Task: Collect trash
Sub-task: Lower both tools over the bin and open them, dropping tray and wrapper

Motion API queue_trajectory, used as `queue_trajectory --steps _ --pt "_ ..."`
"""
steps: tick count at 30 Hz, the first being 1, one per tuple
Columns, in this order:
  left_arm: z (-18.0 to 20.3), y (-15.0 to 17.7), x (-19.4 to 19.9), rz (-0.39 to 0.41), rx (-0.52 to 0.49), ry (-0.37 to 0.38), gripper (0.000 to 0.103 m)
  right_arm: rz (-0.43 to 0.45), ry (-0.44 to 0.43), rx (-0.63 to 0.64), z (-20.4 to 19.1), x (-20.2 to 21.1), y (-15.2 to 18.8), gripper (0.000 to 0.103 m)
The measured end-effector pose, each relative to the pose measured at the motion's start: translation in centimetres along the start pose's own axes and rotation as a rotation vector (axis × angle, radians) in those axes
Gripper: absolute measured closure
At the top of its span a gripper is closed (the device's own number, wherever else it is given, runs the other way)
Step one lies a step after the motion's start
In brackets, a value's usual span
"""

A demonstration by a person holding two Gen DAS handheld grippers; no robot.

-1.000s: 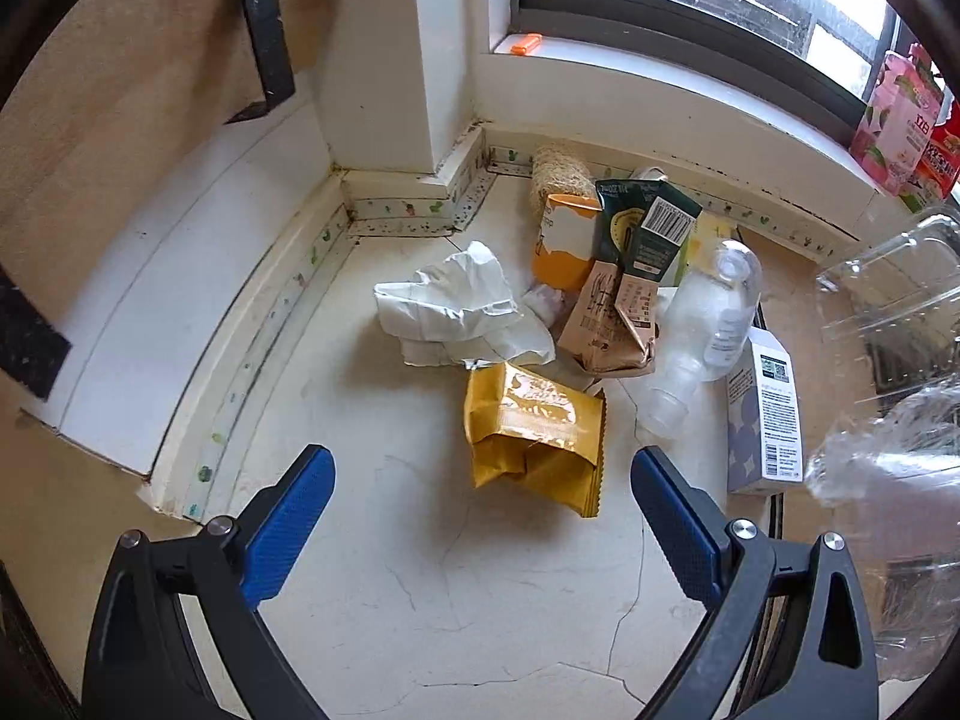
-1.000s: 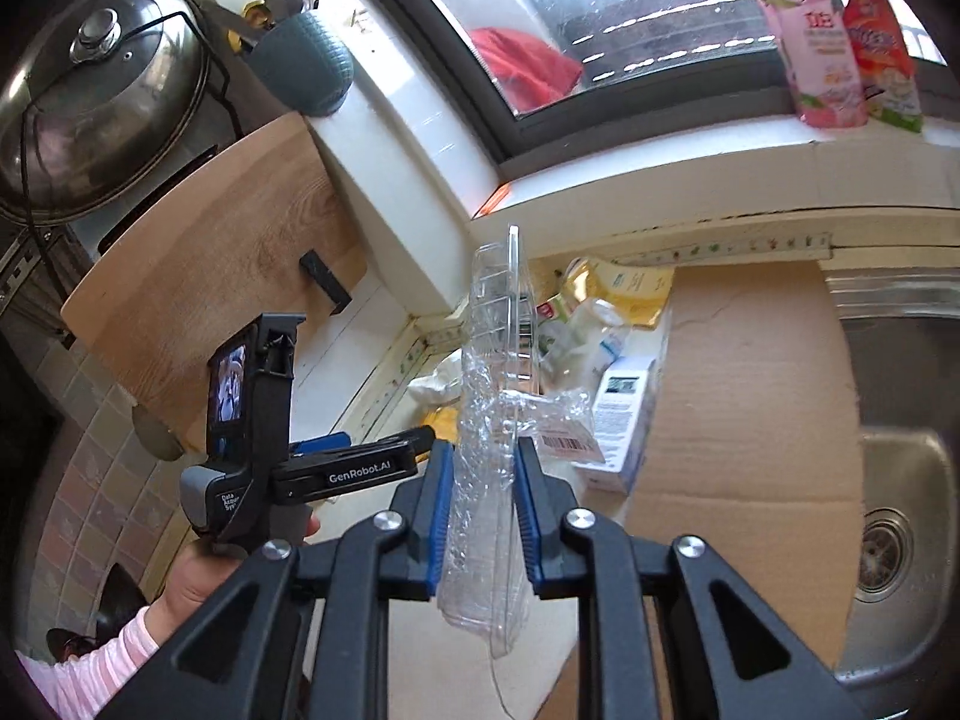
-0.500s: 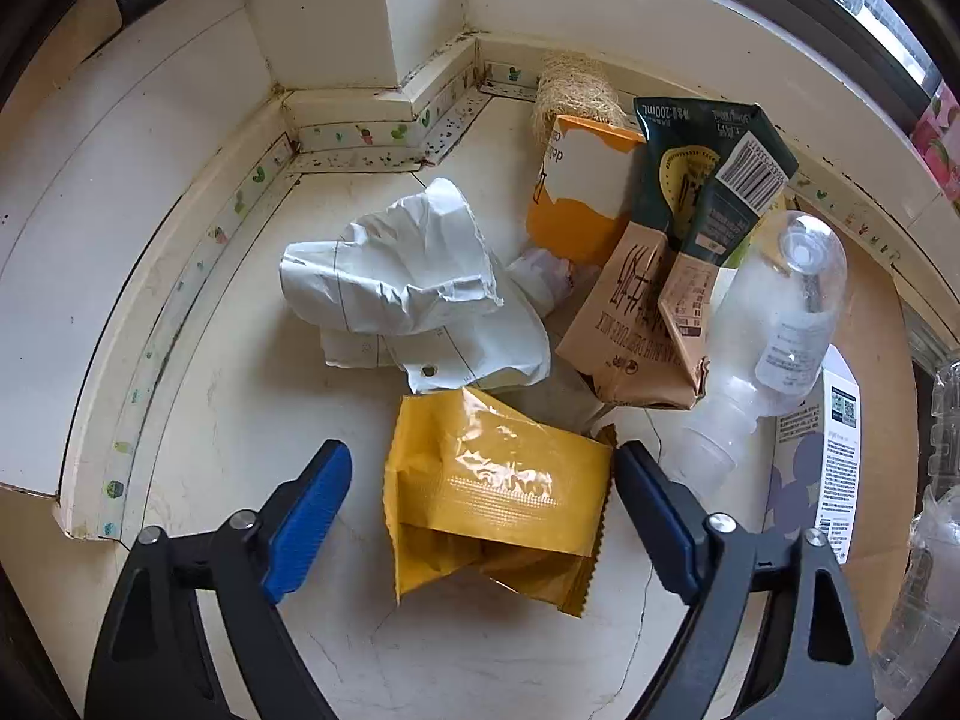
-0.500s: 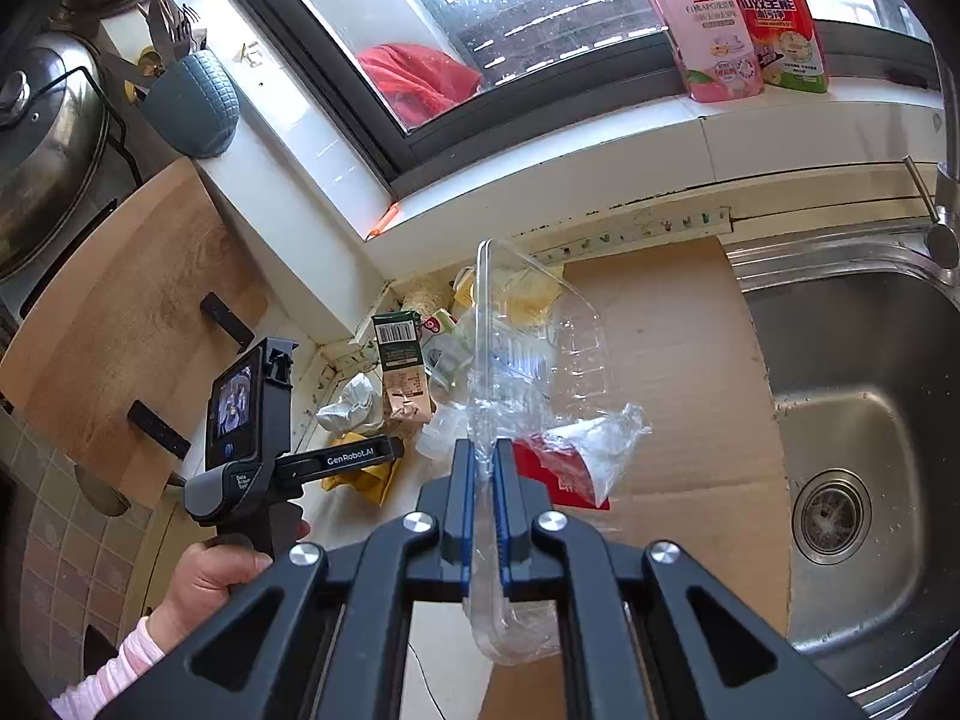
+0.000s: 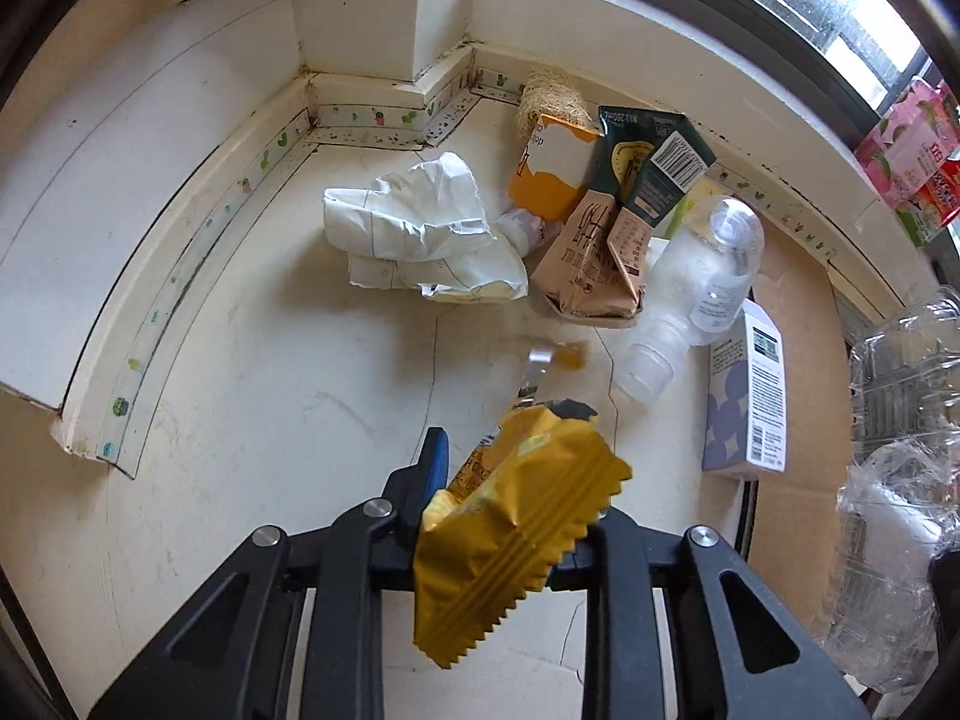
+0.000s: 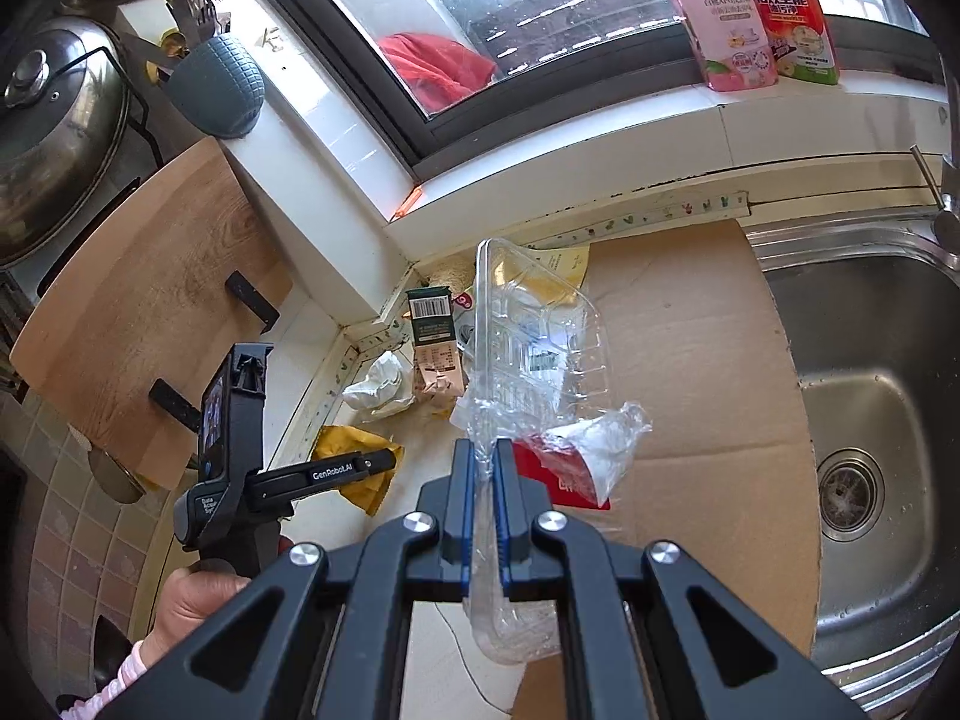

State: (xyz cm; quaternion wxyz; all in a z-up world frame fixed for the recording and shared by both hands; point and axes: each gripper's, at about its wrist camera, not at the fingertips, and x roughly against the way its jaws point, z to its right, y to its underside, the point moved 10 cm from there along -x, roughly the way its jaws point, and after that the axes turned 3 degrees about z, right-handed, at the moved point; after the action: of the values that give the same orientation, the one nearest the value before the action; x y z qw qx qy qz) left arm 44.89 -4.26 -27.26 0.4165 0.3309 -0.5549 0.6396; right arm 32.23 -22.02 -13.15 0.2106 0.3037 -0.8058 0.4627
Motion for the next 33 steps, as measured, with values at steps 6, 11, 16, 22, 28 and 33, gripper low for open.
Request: queue_trajectory --steps 6,11,16,22,28,33 --pt "-0.3 2.7 5.9 0.056 -0.042 0.052 0.082 0.017 0.002 0.002 -2.5 2.8 2.2 0.097" --pt "-0.1 5.1 10.9 0.085 -0.057 0.105 0.082 0.053 0.007 0.018 -5.0 6.6 4.6 0.097" --pt "-0.9 9.3 14.6 0.108 -0.083 0.143 0.082 0.072 0.015 0.049 -7.1 10.3 7.5 0.097" --pt "-2.2 14.8 16.5 0.073 -0.088 0.160 0.082 0.035 0.005 0.064 -8.5 12.9 11.6 0.097" --pt "-3.3 20.8 17.7 0.039 -0.076 0.123 0.082 -0.058 -0.053 0.123 -9.6 14.8 16.1 0.097" --pt "-3.8 26.9 18.6 -0.002 -0.012 0.089 0.082 -0.191 -0.139 0.188 -9.7 16.2 21.4 0.097"
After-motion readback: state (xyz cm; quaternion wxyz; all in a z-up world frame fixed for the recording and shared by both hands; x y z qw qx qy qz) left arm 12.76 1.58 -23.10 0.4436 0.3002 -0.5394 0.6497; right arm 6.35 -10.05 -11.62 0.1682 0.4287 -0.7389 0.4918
